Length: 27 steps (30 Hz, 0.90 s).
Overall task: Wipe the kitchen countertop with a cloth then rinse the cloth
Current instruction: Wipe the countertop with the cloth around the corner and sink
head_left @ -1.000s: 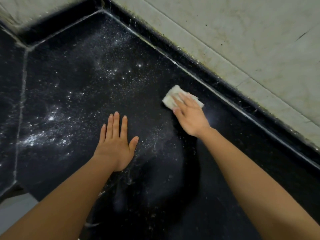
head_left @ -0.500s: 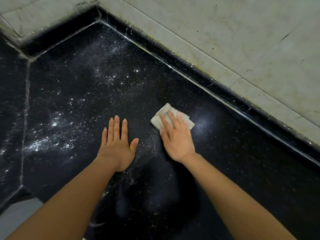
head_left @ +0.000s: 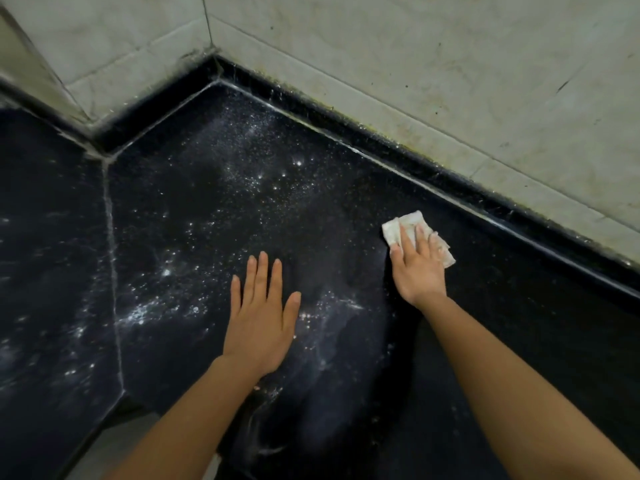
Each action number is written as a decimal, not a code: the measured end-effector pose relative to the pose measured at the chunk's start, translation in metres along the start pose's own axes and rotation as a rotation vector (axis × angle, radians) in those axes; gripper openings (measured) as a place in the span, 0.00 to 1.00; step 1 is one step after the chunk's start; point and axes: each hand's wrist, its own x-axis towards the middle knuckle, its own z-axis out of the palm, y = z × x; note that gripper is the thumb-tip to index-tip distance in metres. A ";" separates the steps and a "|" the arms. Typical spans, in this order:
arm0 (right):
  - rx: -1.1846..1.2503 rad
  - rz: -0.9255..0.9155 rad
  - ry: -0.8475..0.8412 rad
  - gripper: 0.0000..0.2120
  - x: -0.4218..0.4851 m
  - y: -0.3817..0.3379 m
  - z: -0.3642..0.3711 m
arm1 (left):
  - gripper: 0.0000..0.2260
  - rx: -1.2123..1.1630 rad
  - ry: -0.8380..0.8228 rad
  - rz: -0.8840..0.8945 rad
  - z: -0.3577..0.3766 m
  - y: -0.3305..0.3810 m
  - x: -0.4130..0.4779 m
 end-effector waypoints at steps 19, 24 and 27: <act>-0.057 -0.541 -0.199 0.21 -0.251 -0.086 0.091 | 0.34 0.061 0.004 -0.155 -0.025 -0.137 -0.110; -0.185 -0.339 -0.013 0.26 -0.176 -0.074 0.078 | 0.38 0.054 -0.011 -0.128 -0.024 -0.140 -0.110; -0.085 -0.037 -0.035 0.24 -0.117 -0.079 0.062 | 0.38 0.064 -0.009 -0.134 -0.023 -0.140 -0.110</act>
